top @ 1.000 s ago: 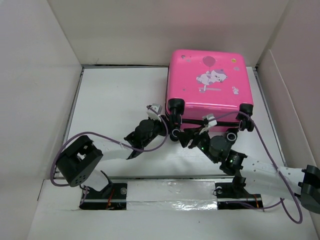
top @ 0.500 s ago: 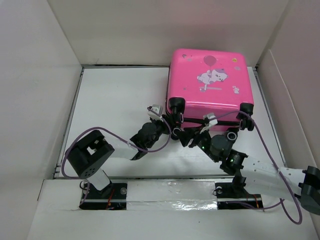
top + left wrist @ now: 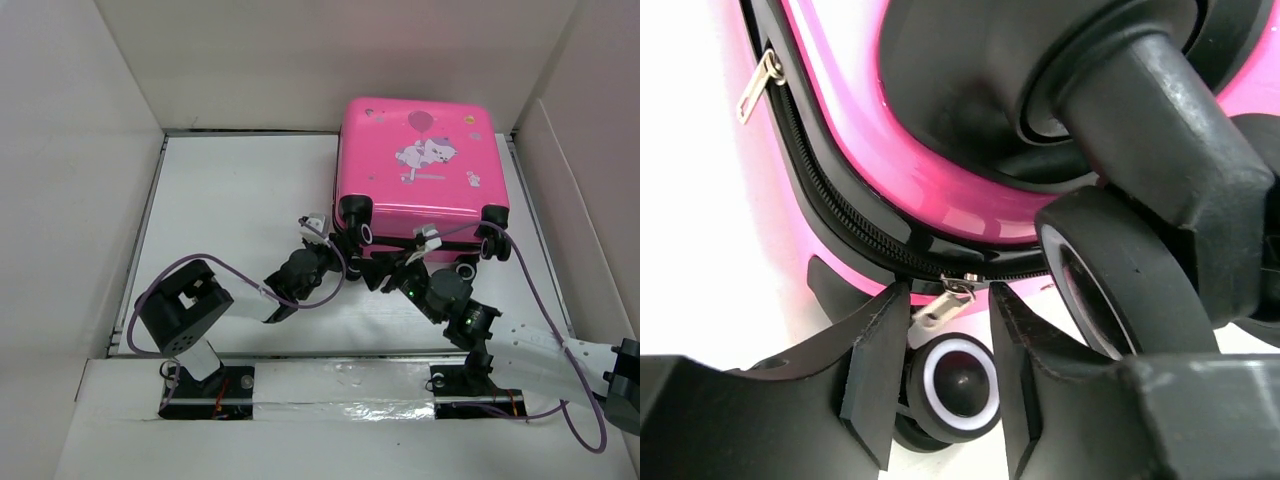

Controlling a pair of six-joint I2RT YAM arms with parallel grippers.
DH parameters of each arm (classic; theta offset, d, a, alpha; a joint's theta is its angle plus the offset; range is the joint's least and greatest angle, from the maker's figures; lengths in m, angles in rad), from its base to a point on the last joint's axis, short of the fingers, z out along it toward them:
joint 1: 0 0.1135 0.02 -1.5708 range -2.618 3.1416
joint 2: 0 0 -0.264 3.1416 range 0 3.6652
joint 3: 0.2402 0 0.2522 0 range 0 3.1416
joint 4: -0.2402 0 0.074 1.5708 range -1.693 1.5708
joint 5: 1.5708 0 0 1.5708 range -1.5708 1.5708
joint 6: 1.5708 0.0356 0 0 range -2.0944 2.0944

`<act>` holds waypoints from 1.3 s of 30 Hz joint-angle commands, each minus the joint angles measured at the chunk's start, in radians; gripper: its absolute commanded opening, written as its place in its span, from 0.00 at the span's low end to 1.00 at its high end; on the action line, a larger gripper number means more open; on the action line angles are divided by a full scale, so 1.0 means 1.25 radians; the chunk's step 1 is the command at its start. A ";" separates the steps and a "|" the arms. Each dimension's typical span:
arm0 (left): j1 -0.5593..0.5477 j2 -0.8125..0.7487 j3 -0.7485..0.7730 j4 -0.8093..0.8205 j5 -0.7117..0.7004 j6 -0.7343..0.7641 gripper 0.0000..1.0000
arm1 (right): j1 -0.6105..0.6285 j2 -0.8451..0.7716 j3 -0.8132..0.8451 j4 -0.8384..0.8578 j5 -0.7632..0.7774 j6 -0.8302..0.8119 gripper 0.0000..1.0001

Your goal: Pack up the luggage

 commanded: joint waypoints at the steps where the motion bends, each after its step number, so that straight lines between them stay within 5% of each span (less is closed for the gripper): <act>1: -0.013 0.008 0.009 0.037 -0.010 0.017 0.33 | -0.005 -0.012 0.009 0.011 -0.006 -0.008 0.59; 15: -0.021 0.020 0.026 0.043 -0.053 0.013 0.00 | -0.005 -0.001 0.009 0.016 -0.011 -0.009 0.59; 30: -0.021 -0.001 -0.003 0.075 -0.088 0.024 0.00 | -0.012 0.170 0.183 -0.079 0.143 -0.027 0.97; 39: -0.021 -0.001 -0.009 0.096 -0.093 0.038 0.00 | -0.012 0.344 0.319 -0.122 0.241 0.025 0.87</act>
